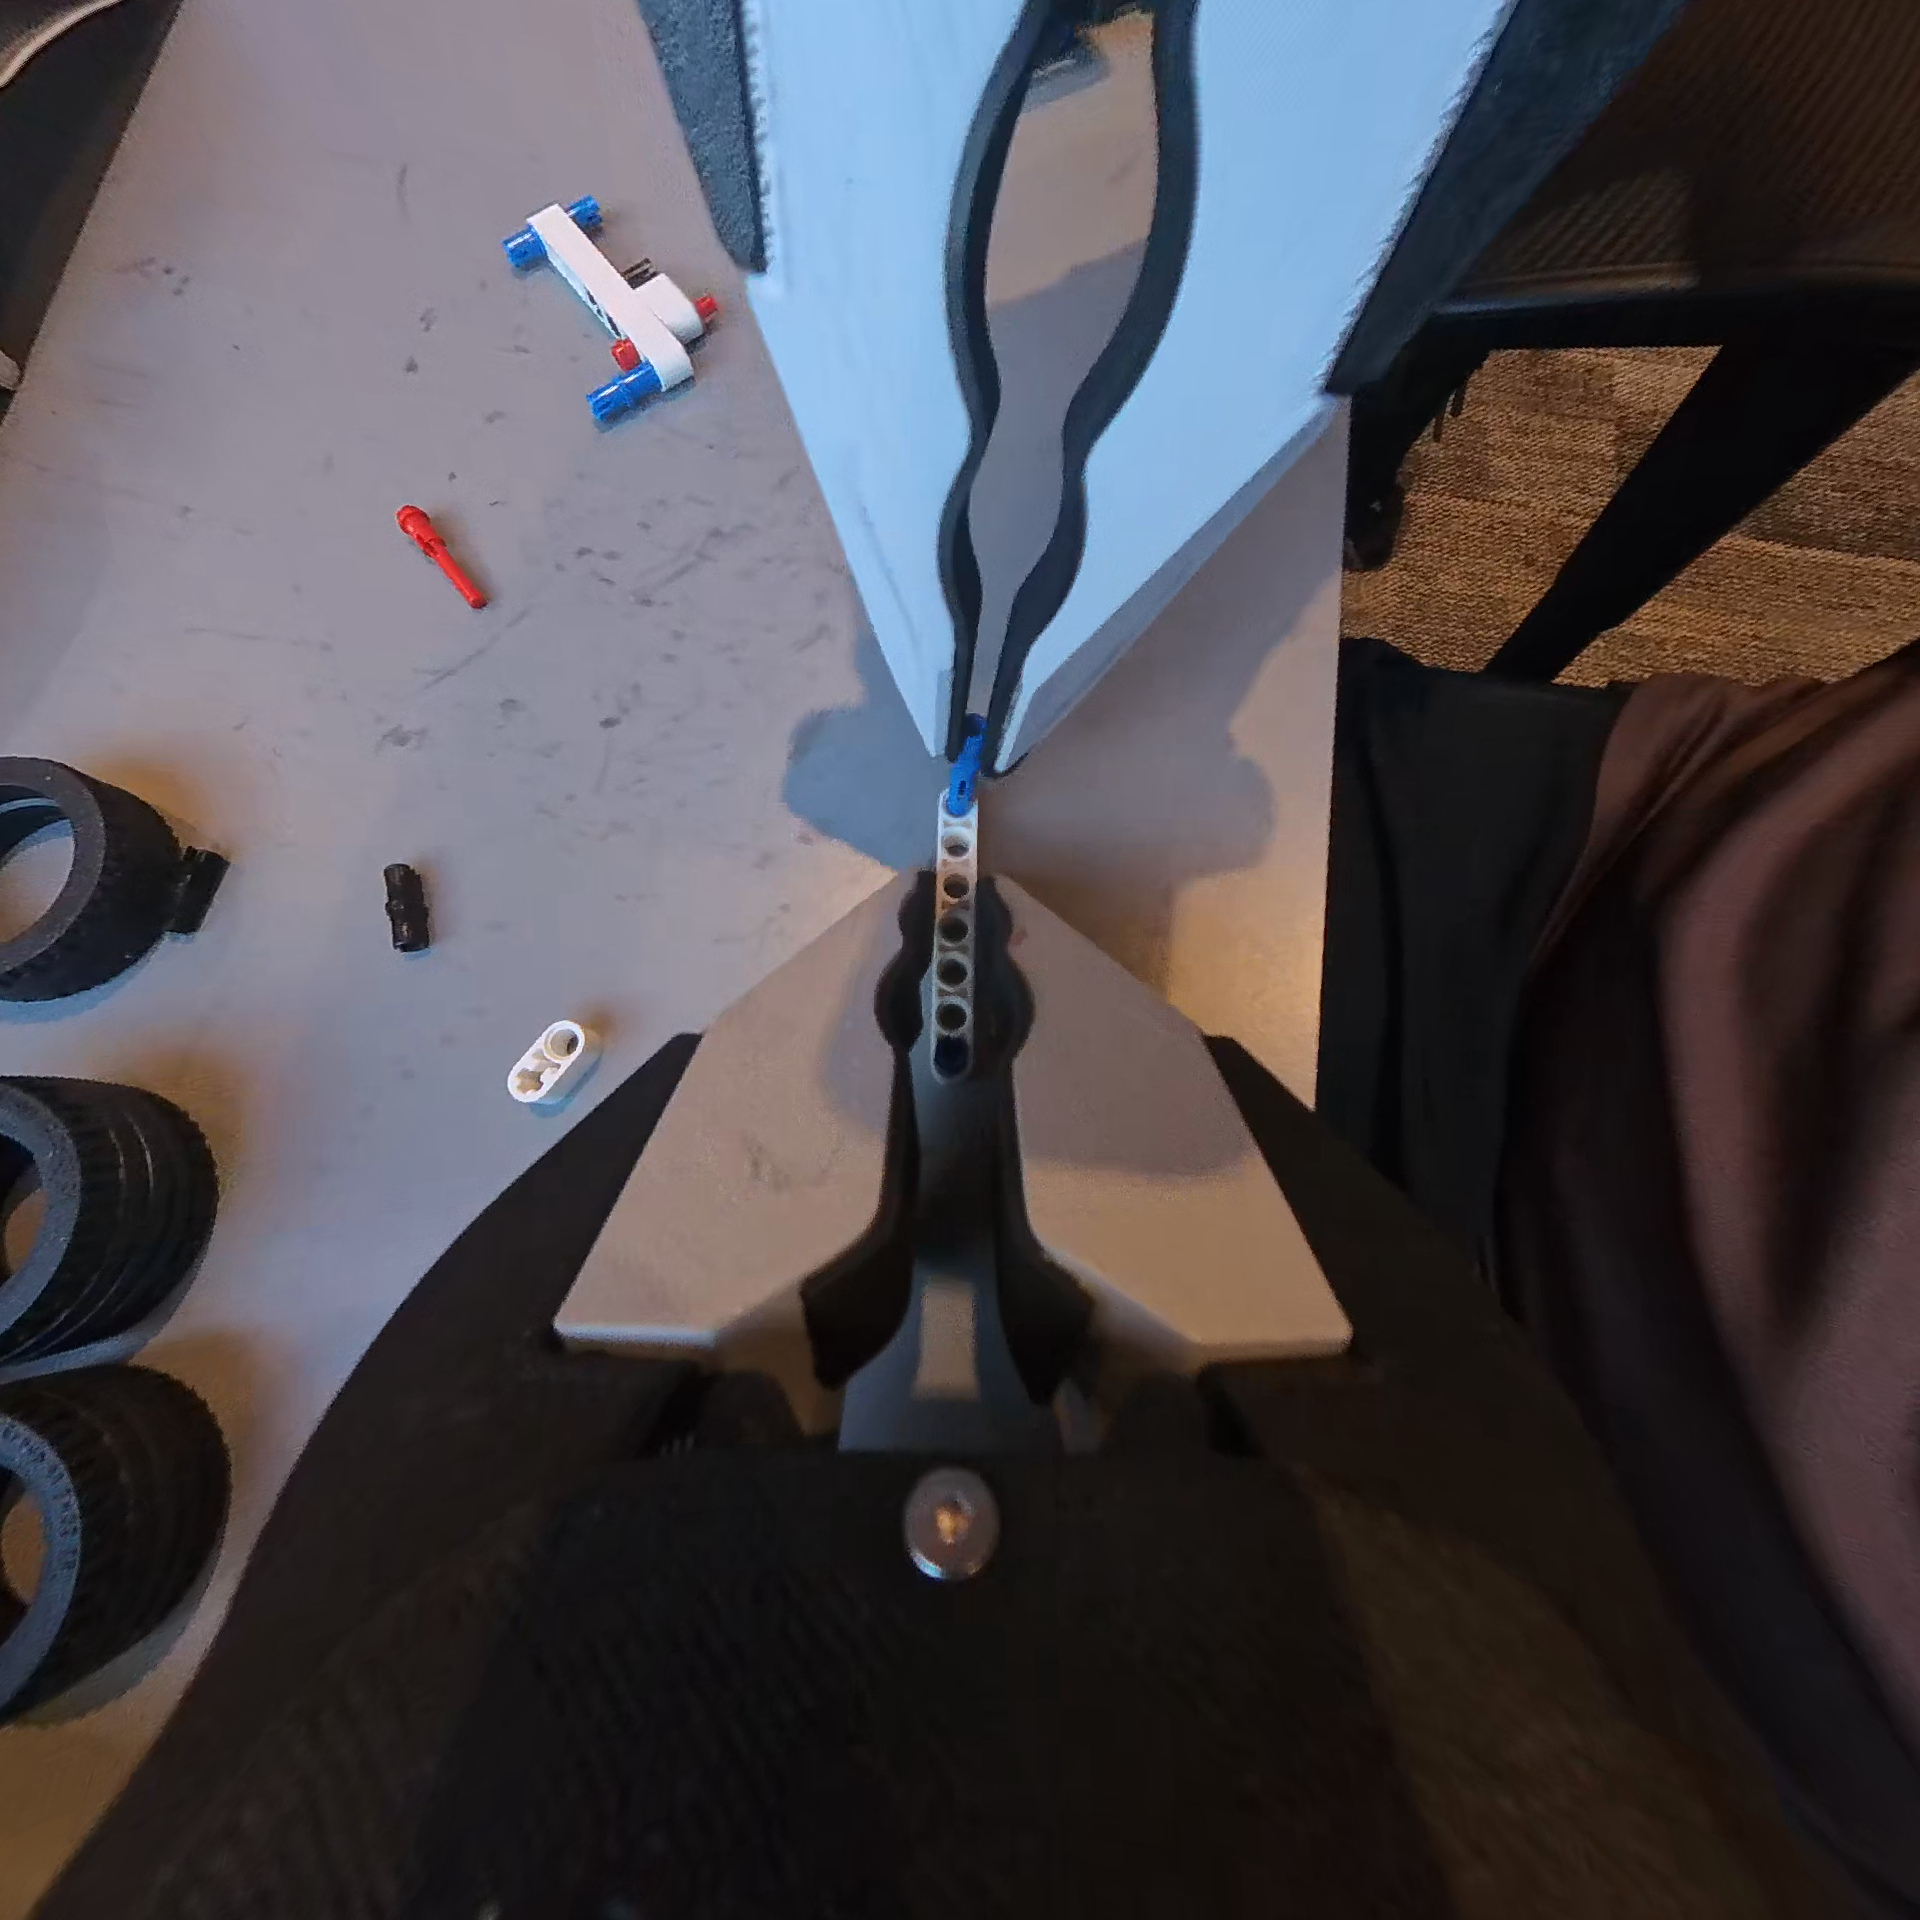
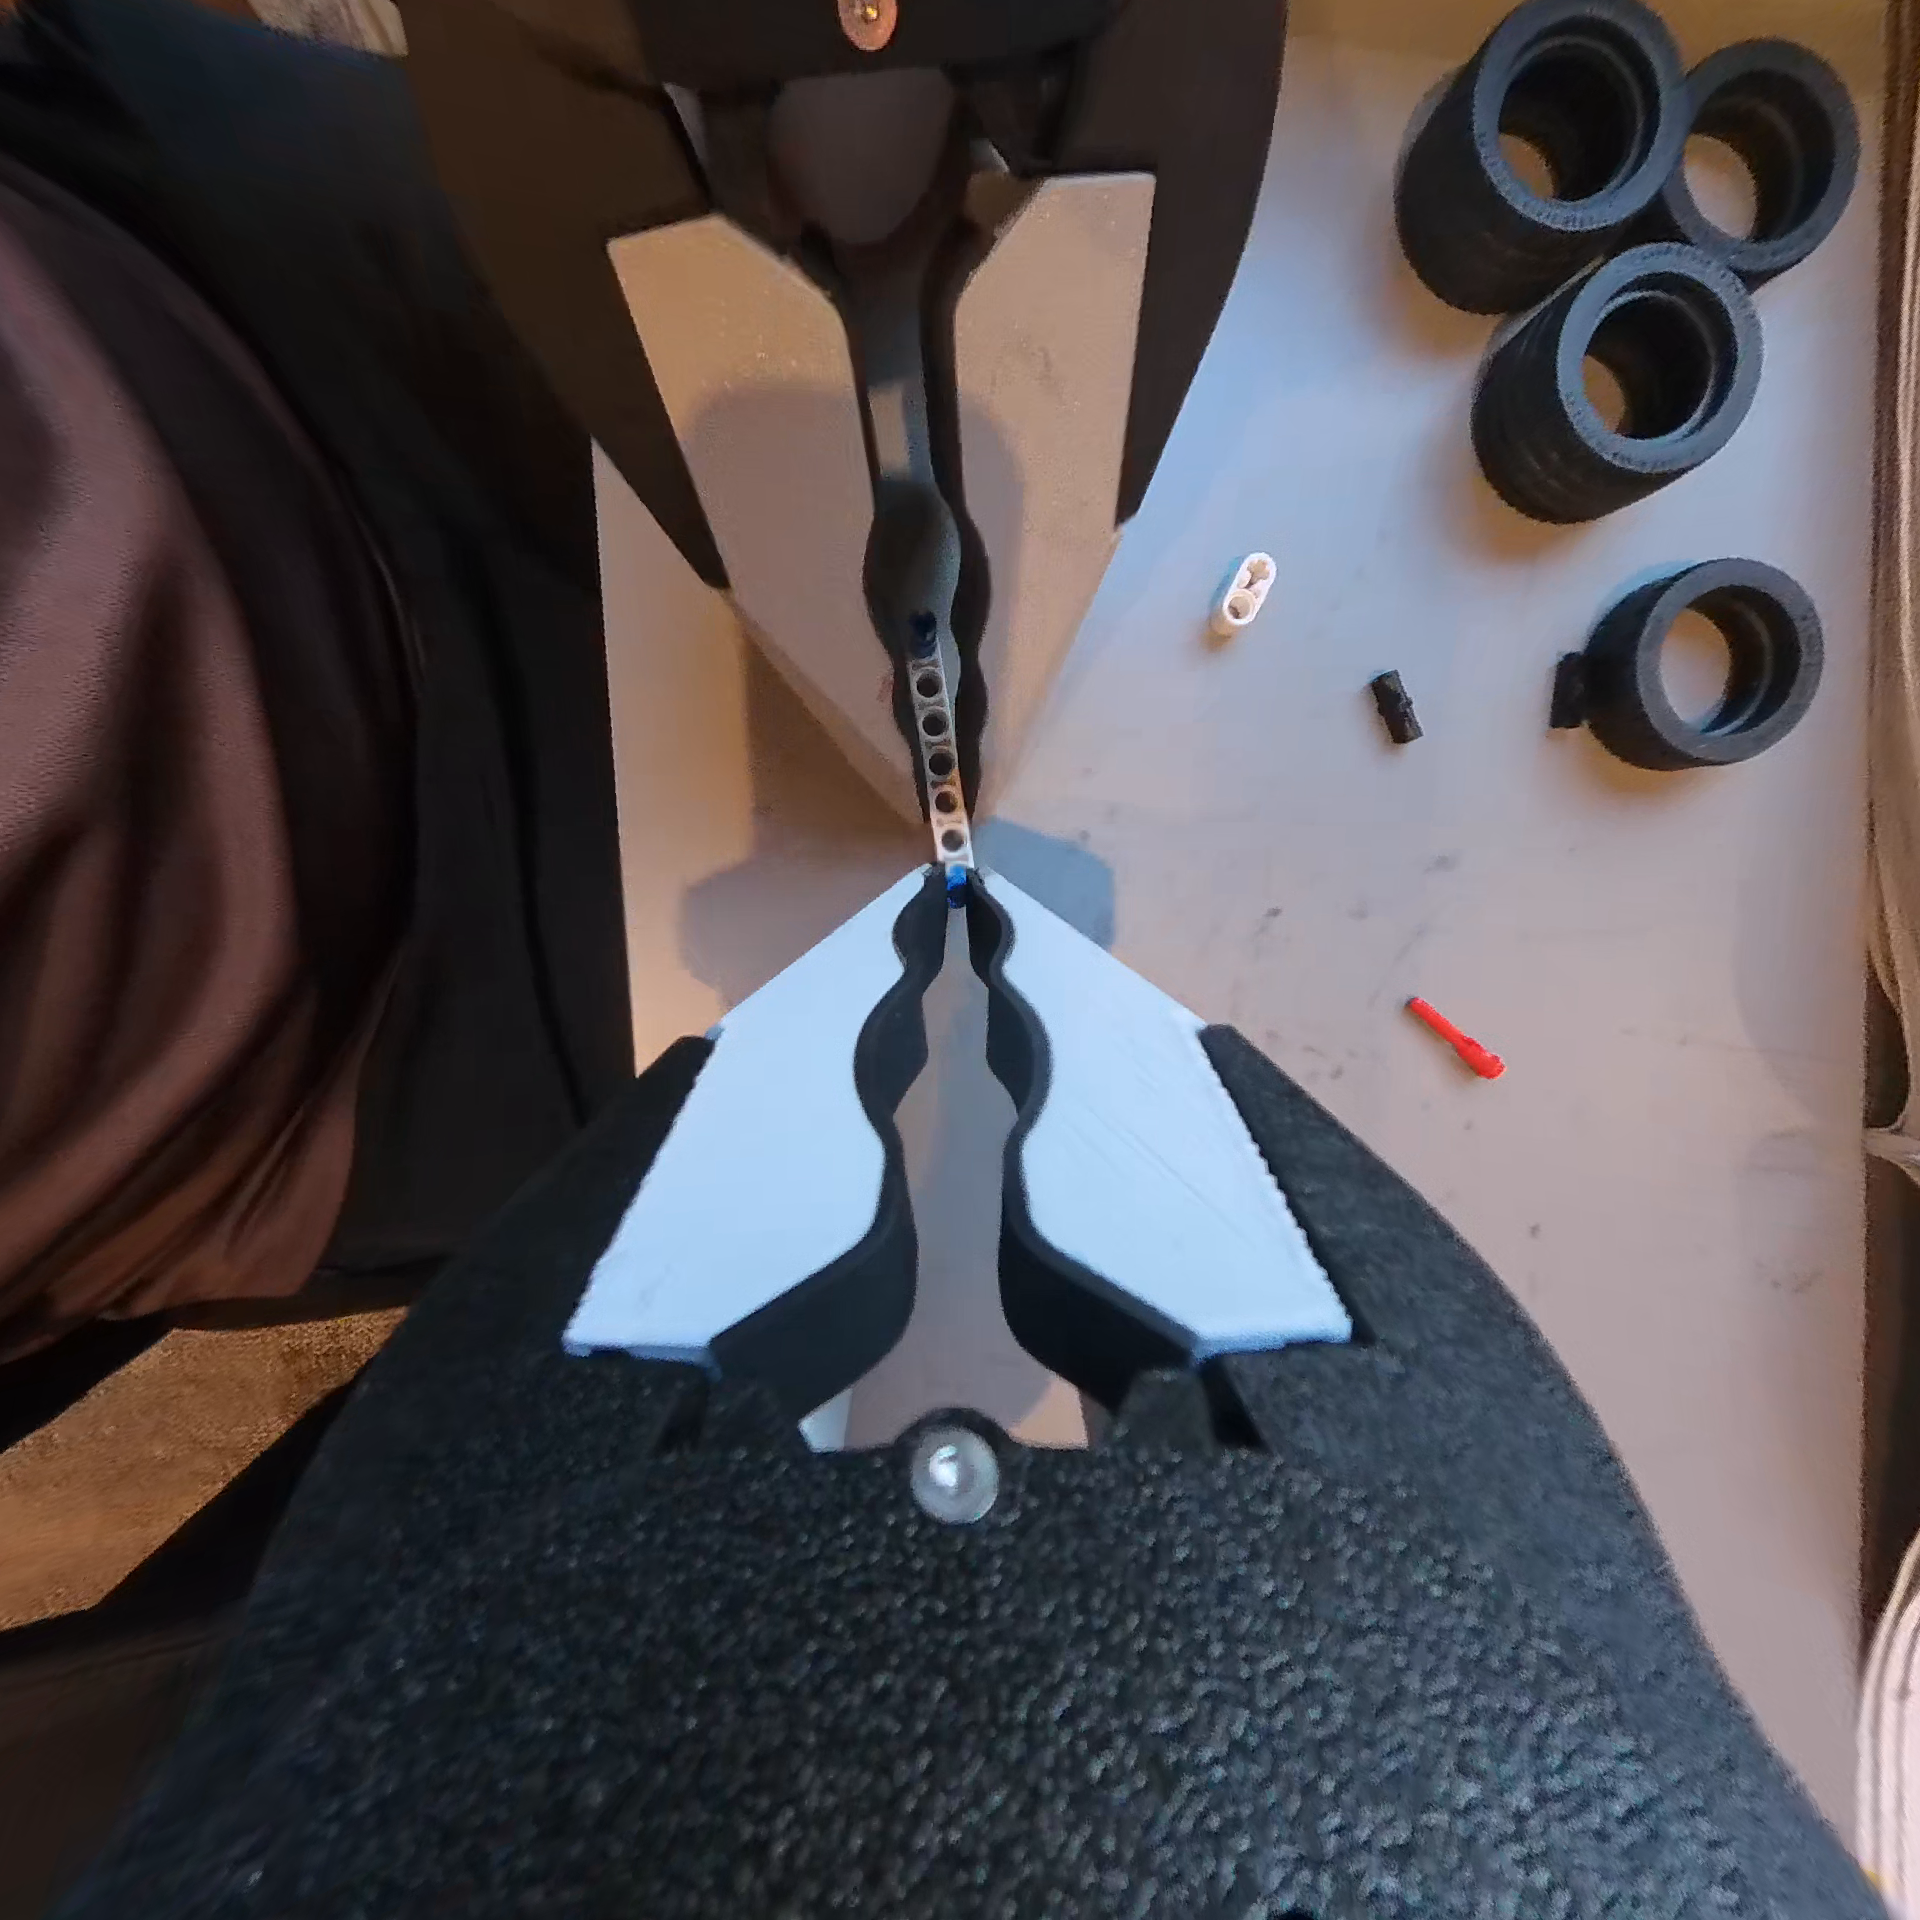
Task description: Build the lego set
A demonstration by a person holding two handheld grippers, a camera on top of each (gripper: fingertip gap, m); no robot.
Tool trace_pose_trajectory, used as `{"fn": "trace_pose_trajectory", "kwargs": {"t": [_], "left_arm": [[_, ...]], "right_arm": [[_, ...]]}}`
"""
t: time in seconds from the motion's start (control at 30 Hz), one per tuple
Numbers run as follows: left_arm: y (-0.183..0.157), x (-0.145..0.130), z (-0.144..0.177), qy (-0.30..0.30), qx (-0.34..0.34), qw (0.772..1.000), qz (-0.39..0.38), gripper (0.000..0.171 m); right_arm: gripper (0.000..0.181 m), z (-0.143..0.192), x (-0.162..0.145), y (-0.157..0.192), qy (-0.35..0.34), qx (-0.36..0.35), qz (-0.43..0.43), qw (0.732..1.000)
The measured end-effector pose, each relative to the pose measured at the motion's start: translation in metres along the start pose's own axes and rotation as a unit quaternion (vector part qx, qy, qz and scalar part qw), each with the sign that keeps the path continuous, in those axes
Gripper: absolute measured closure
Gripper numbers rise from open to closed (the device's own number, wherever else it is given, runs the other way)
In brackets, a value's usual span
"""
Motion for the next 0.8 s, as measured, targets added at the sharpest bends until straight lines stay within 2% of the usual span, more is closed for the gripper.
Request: {"fn": "trace_pose_trajectory", "kwargs": {"t": [0.03,0.37,0.6,0.8], "left_arm": [[0.000,0.000,0.000,0.000,-0.001,1.000,0.001,0.167],[0.000,0.000,0.000,0.000,-0.001,1.000,0.001,0.167],[0.000,0.000,0.000,0.000,0.000,1.000,0.002,0.167],[0.000,0.000,0.000,0.000,0.003,1.000,0.002,0.167]], "right_arm": [[0.178,0.000,-0.001,0.000,-0.003,0.000,-0.002,1.000],[0.178,-0.001,0.000,0.007,0.014,-0.031,0.025,0.999],[0.178,-0.007,0.004,0.003,0.020,-0.024,0.019,0.999],[0.178,-0.008,-0.002,-0.006,-0.010,0.028,-0.037,0.999]]}}
Point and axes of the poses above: each gripper's, where its closed fingertips meet, z back along the fingers, x out of its top, y = z × x across the jaws, the point moved 10 cm from there along z, back along the fingers, and after that the axes turned 9 degrees about y, right-handed, at the moved point
